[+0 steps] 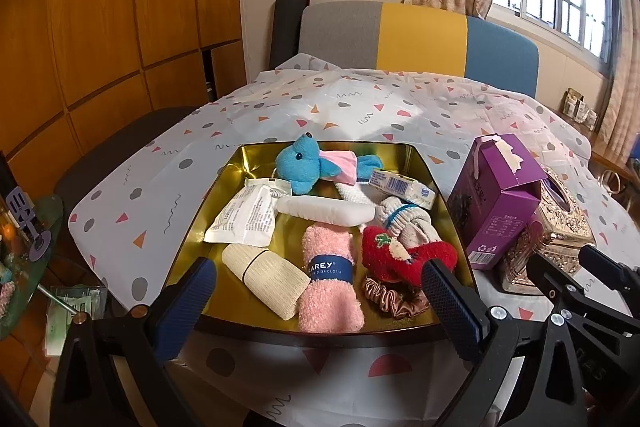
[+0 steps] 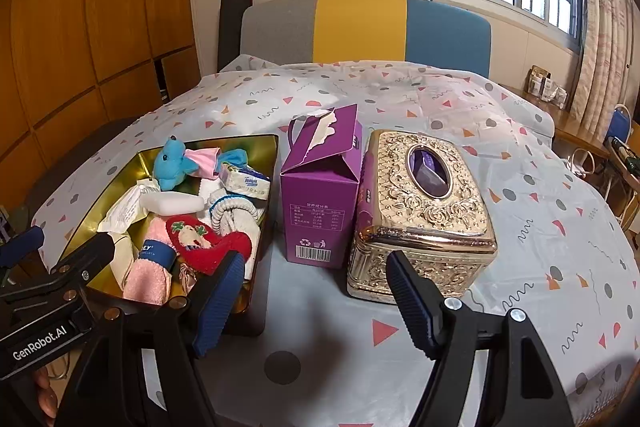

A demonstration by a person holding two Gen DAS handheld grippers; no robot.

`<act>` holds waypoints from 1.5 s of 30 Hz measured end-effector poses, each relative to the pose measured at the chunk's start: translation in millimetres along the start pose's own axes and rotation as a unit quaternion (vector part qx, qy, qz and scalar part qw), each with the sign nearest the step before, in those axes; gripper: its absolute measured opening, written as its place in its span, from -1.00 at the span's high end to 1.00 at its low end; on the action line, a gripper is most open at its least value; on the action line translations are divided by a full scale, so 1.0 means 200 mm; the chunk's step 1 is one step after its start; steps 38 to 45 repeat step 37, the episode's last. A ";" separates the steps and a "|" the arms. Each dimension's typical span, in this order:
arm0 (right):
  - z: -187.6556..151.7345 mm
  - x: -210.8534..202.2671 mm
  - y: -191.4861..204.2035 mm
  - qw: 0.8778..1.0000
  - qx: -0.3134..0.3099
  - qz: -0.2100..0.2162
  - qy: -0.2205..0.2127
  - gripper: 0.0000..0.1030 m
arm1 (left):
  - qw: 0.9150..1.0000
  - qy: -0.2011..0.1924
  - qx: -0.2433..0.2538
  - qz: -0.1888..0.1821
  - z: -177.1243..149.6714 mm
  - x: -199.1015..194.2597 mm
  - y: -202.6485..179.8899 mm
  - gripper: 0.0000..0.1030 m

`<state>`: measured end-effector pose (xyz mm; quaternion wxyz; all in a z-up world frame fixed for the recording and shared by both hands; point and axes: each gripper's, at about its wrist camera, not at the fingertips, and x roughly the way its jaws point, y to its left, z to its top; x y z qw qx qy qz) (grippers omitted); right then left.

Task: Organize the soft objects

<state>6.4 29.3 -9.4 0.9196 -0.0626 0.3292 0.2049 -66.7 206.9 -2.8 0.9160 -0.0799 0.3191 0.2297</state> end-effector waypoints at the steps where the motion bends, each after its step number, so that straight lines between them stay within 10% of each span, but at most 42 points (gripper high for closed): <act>1: 0.00 0.00 0.00 1.000 0.000 0.000 0.000 -0.45 | 1.000 0.000 -0.001 0.001 0.00 0.00 0.00 -0.99; 45: -0.02 0.00 -0.01 1.000 0.000 0.001 0.004 -0.45 | 1.000 0.005 0.005 -0.001 -0.01 0.00 0.02 -0.99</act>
